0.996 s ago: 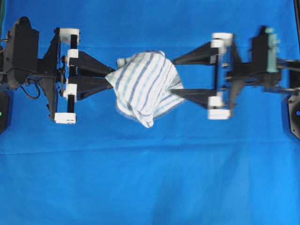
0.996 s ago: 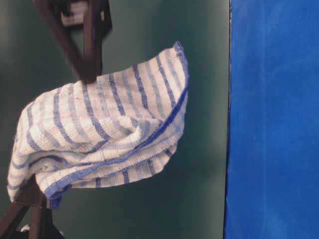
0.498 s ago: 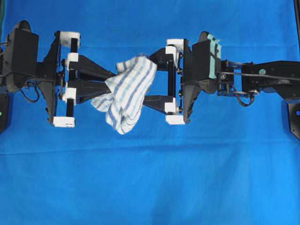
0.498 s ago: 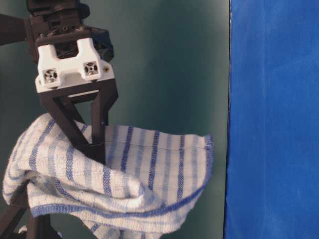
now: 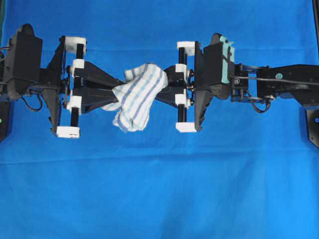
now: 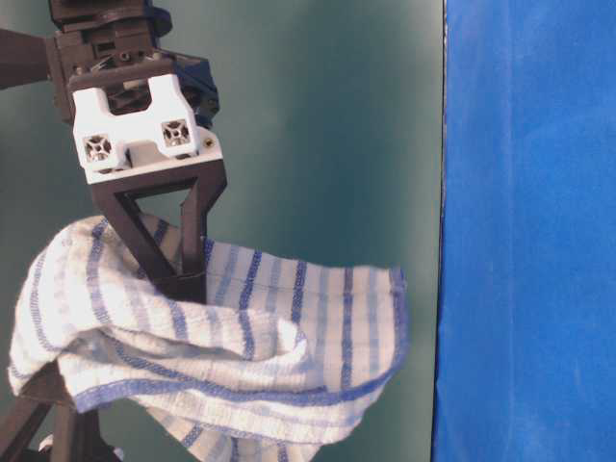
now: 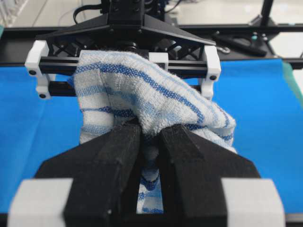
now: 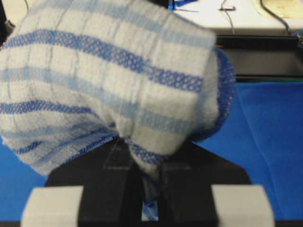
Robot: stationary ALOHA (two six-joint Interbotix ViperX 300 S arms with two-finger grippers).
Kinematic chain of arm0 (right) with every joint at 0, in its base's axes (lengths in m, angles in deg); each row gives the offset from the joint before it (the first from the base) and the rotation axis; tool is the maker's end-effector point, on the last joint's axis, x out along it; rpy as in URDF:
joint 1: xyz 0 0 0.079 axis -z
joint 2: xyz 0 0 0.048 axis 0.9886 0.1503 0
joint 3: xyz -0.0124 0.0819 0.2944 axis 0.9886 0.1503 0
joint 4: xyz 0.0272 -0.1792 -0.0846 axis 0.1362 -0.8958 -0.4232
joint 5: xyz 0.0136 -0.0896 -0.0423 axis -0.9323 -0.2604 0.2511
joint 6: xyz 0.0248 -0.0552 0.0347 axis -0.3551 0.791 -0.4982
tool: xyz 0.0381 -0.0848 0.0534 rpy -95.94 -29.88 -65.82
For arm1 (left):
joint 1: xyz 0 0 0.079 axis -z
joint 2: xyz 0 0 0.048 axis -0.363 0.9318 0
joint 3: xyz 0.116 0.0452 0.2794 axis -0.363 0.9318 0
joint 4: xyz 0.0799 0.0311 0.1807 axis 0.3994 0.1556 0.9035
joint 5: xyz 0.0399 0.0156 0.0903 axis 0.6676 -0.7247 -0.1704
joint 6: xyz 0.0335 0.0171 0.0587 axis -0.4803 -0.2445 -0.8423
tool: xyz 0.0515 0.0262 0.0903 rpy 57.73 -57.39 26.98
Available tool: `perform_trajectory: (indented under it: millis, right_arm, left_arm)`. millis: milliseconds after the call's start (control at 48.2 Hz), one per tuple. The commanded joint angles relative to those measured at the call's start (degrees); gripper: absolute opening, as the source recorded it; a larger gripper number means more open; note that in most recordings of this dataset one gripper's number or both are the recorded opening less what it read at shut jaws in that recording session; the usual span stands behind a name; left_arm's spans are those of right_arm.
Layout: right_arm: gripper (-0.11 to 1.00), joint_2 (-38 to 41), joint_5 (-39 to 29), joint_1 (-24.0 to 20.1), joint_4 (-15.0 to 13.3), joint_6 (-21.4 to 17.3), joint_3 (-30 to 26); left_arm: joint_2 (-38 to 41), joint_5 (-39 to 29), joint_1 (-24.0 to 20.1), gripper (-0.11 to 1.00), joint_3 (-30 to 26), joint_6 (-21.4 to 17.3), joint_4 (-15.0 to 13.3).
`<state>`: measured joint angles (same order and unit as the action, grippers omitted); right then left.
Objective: Hand over the towel.
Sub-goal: 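Open the left gripper and pull the towel right with the right gripper, then lower the towel to the table center with the right gripper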
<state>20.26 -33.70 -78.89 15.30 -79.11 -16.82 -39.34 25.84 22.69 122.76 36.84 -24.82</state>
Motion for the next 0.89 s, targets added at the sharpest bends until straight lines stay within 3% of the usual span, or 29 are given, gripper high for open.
perform_trajectory:
  millis: [0,207,436,519,871]
  right_arm:
    - [0.05,-1.41,-0.18,-0.09,0.09,-0.18,-0.88]
    - [0.05,-2.29,-1.23,-0.26,0.18,-0.35,-0.62]
    - [0.05,-6.59,-1.93,-0.35,0.35,-0.35,2.64]
    - [0.05,-9.4,-2.46,-0.35,0.35,-0.35,4.75]
    - [0.05,-26.54,-8.53,-0.35,1.23,-0.44,15.47]
  left_arm:
    - [0.09,0.35,0.26,0.06,-1.32,0.09,-0.09]
    - [0.53,0.62,-0.53,0.1,-1.76,0.18,-0.18]
    - [-0.79,0.62,-0.62,0.74,-0.79,0.18,-0.18]
    - [-2.02,0.7,-0.62,0.89,0.0,0.18,-0.18]
    - [-9.84,-0.09,-0.62,0.87,4.75,0.09,-0.18]
